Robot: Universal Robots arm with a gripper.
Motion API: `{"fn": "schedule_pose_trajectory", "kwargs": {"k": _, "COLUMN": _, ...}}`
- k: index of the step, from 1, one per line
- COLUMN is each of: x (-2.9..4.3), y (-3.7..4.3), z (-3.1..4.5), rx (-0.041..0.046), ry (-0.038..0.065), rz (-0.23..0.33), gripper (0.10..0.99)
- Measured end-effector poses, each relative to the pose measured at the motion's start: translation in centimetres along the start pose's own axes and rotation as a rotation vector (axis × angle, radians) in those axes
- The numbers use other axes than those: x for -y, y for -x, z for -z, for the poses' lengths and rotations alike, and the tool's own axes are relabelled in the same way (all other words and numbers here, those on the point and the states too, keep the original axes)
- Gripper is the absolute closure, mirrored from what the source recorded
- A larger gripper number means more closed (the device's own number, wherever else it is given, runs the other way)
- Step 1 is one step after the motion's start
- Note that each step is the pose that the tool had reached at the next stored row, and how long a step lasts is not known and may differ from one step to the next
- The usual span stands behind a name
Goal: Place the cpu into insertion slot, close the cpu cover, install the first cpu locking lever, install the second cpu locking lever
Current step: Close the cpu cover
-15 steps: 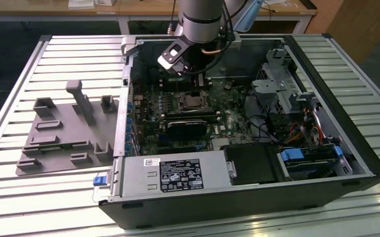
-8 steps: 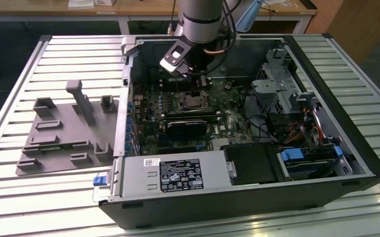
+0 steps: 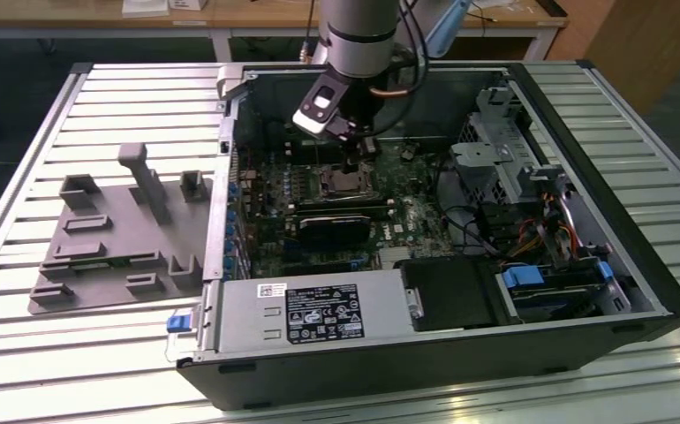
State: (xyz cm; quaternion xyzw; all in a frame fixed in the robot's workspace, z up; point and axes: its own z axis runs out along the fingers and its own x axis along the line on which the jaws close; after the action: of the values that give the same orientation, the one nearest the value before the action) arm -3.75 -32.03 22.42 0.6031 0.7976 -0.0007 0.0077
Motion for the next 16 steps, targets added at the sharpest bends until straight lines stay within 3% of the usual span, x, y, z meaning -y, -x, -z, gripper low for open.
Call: {"fn": "schedule_pose_trajectory", "kwargs": {"k": 16, "x": 0.00, "y": 0.00, "z": -0.07, "rx": -0.0021, "ry": 0.005, "rz": 0.291, "gripper": 0.984}}
